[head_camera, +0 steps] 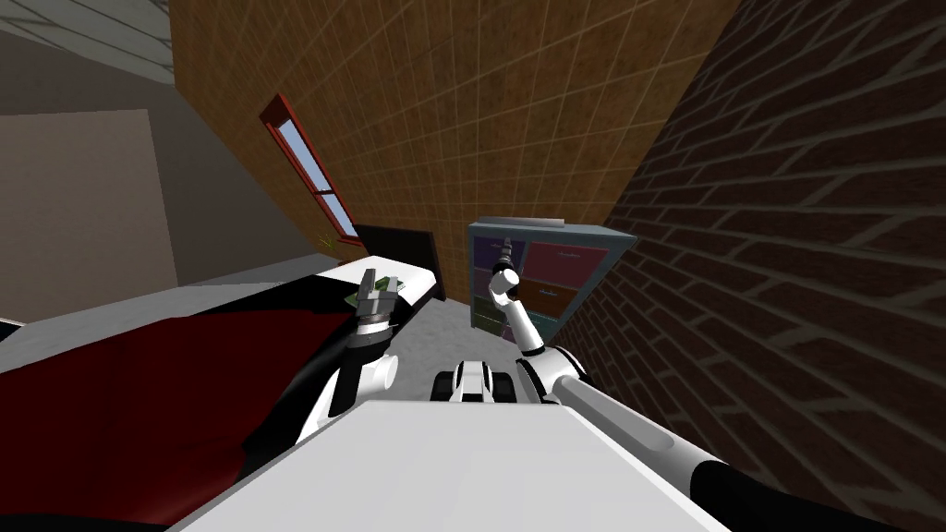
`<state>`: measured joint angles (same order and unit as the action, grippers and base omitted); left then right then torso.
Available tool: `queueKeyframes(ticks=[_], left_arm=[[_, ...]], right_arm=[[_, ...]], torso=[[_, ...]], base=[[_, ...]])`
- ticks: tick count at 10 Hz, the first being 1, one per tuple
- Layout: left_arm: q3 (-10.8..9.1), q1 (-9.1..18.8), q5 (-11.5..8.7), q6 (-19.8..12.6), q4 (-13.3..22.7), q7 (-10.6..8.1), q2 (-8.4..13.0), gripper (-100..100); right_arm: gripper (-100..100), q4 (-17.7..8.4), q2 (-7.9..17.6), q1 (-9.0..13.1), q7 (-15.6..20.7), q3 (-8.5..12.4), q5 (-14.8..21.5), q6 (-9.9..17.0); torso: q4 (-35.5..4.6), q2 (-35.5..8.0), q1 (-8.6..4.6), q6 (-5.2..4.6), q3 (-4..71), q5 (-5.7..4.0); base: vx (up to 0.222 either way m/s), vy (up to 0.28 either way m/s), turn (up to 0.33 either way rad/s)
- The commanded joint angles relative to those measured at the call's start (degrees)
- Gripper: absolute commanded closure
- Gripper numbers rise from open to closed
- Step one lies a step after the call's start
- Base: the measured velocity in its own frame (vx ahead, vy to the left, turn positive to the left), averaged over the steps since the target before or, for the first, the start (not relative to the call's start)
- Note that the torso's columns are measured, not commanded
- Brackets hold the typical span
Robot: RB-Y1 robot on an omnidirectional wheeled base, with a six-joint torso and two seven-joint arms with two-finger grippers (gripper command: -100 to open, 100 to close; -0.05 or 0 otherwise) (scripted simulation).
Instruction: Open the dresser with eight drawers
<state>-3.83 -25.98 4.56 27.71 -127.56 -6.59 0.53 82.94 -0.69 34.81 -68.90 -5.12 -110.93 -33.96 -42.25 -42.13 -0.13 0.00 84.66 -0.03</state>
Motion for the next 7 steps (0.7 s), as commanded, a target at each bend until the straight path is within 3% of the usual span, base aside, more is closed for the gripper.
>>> queueKeyframes(ticks=[1,2,3,5,7], left_arm=[[0.0,0.0,0.0,0.0,0.0,0.0,0.0,0],[0.0,0.0,0.0,0.0,0.0,0.0,0.0,0],[0.01,0.0,0.0,0.0,0.0,0.0,0.0,0],[0.01,0.0,0.0,0.0,0.0,0.0,0.0,0],[0.0,0.0,0.0,0.0,0.0,0.0,0.0,0]], right_arm=[[100,0.0,0.0,0.1,0.2,0.0,-0.1,-0.1],[100,-2.9,2.9,2.2,3.1,-2.8,2.8,2.7],[100,-3.4,4.4,2.2,4.5,-4.2,4.2,3.7],[100,-3.4,5.1,2.2,7.9,-4.7,7.2,6.5],[100,-3.4,5.1,2.2,11.3,-4.7,9.2,6.5]], torso=[[0.0,-0.1,0.08,-0.01,0.0,0.01],[0.0,-0.2,0.18,0.0,-0.1,0.04],[-0.2,-0.4,0.54,0.21,-0.2,0.19],[-0.4,-0.4,0.91,0.59,-0.2,0.43],[-0.6,-0.4,1.03,0.7,-0.2,0.52]], base=[[0.0,0.0,0.0],[-0.054,0.081,-0.034],[-0.084,0.117,-0.058],[-0.036,0.038,-0.013],[0.01,-0.012,0.007]])
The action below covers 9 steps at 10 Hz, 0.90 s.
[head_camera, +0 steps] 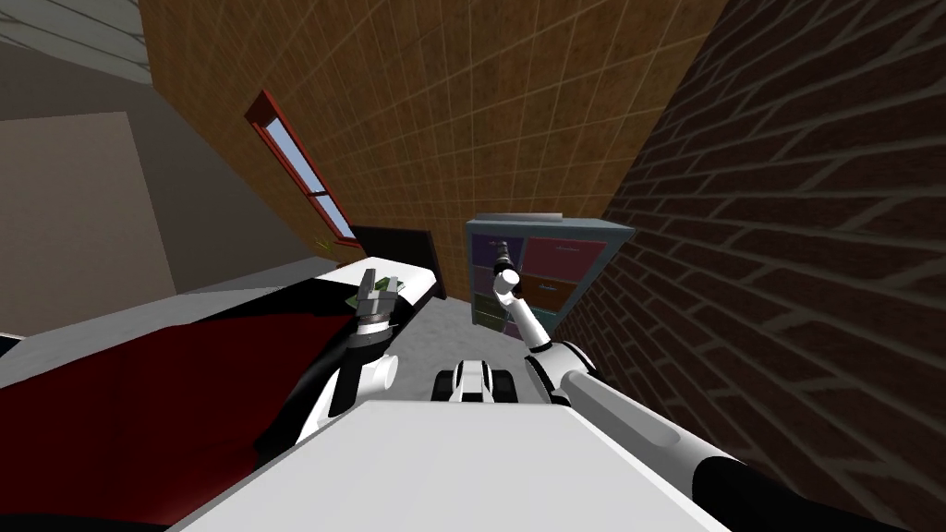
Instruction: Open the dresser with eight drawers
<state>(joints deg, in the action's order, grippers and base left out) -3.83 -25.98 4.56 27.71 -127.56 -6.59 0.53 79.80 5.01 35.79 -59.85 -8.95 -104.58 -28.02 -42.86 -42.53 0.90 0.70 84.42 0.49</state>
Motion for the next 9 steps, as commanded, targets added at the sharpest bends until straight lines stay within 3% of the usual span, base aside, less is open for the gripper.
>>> queueKeyframes(ticks=[1,4,5,9], left_arm=[[0.0,0.0,0.0,0.0,0.0,0.0,0.0,0],[0.0,0.0,0.0,0.0,0.0,0.0,0.0,0],[0.0,0.0,0.0,0.0,0.0,0.0,0.0,0],[0.01,0.0,0.0,0.0,0.0,0.0,0.0,0]], right_arm=[[100,-0.3,-0.6,1.2,2.2,-0.9,4.3,0.6],[100,-0.3,-0.6,1.2,2.2,-0.9,8.4,0.6],[100,-0.1,-0.5,0.4,2.0,0.0,4.6,-0.7],[100,3.0,-1.6,0.1,-1.9,0.2,-2.5,-3.9]], torso=[[0.0,-0.1,0.11,0.05,-0.1,0.04],[-0.1,-0.3,0.17,0.01,-0.2,0.06],[-0.2,-0.4,0.13,-0.02,-0.2,0.07],[0.0,-0.4,-0.55,-0.57,-0.2,-0.26]], base=[[0.014,-0.012,0.004],[0.001,0.004,-0.002],[-0.024,-0.007,-0.043],[-0.087,0.031,-0.023]])
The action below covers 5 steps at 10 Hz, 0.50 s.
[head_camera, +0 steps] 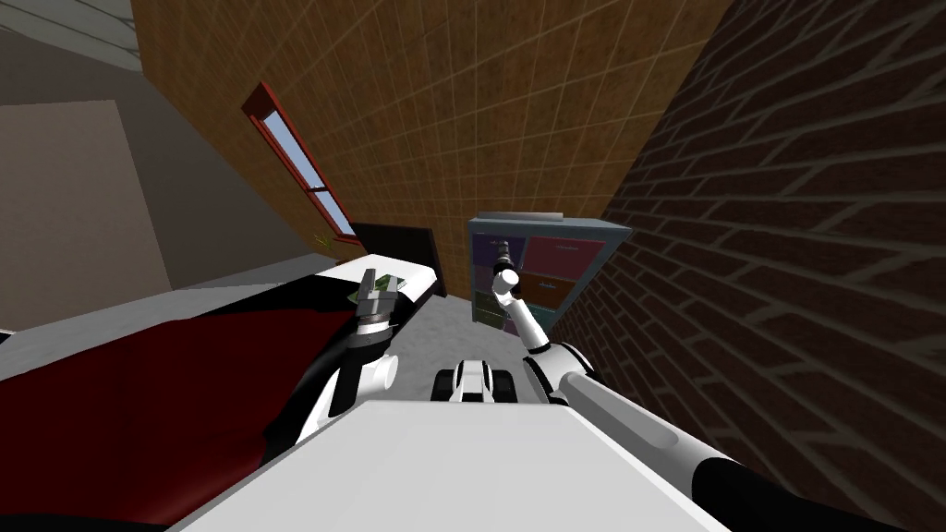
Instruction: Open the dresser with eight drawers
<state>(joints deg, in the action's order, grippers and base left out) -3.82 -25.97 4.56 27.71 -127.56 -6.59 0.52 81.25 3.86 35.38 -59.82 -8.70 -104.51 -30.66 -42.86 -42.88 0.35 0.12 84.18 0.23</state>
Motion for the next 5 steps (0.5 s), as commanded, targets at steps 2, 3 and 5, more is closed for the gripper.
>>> queueKeyframes(ticks=[2,3,5], left_arm=[[0.0,0.0,0.0,0.0,0.0,0.0,0.0,0],[0.0,0.0,0.0,0.0,0.0,0.0,0.0,0],[0.0,0.0,0.0,0.0,0.0,0.0,0.0,0]], right_arm=[[100,3.0,-1.0,0.4,-3.9,0.1,-6.2,-2.9],[100,3.8,-1.3,0.3,-4.8,0.1,-7.9,-3.8],[100,5.3,-1.8,0.2,-6.8,0.3,-11.5,-5.4]], torso=[[0.0,0.0,-0.16,-0.07,0.0,-0.03],[0.0,0.0,-0.23,-0.14,0.0,-0.07],[-0.1,-0.1,-0.3,-0.24,0.0,-0.11]], base=[[-0.083,0.02,-0.017],[-0.08,0.014,-0.017],[-0.076,0.02,-0.019]])
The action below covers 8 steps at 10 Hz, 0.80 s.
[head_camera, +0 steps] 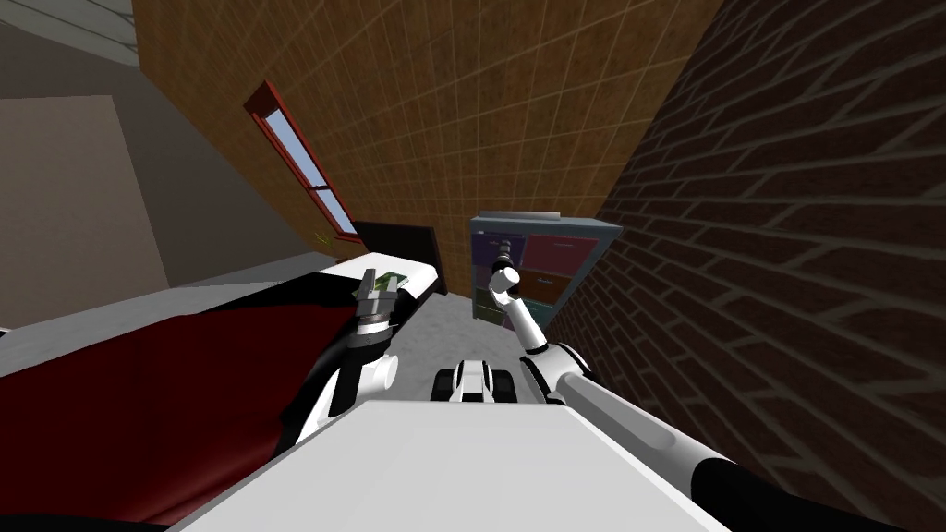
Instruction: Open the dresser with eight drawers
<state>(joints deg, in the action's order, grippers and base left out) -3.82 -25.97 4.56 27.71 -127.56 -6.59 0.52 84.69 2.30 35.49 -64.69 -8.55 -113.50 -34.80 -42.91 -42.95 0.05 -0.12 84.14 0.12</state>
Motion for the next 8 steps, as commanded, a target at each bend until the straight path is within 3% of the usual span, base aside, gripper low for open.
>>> queueKeyframes(ticks=[1,2,5,8], left_arm=[[0.0,0.0,0.0,0.0,0.0,0.0,0.0,0],[0.0,0.0,0.0,0.0,0.0,0.0,0.0,0],[-0.01,0.0,0.0,0.0,0.0,0.0,0.0,0],[-0.01,0.0,0.0,0.0,0.0,0.0,0.0,0]], right_arm=[[100,0.9,-0.3,-0.1,-0.8,0.0,-1.9,-0.9],[100,0.0,1.4,-0.2,1.9,0.9,0.7,1.8],[100,0.0,1.4,-0.2,6.6,0.9,5.2,6.0],[100,0.0,1.4,-0.2,13.8,0.9,7.8,6.5]], torso=[[0.0,0.0,-0.05,-0.04,0.0,-0.03],[0.1,0.2,-0.12,-0.02,0.1,-0.07],[-0.1,0.1,0.25,0.16,0.1,0.13],[-0.3,-0.2,0.43,0.28,-0.1,0.24]], base=[[-0.032,0.014,0.008],[-0.08,0.008,0.217],[-0.05,-0.001,0.044],[0.01,0.0,-0.004]])
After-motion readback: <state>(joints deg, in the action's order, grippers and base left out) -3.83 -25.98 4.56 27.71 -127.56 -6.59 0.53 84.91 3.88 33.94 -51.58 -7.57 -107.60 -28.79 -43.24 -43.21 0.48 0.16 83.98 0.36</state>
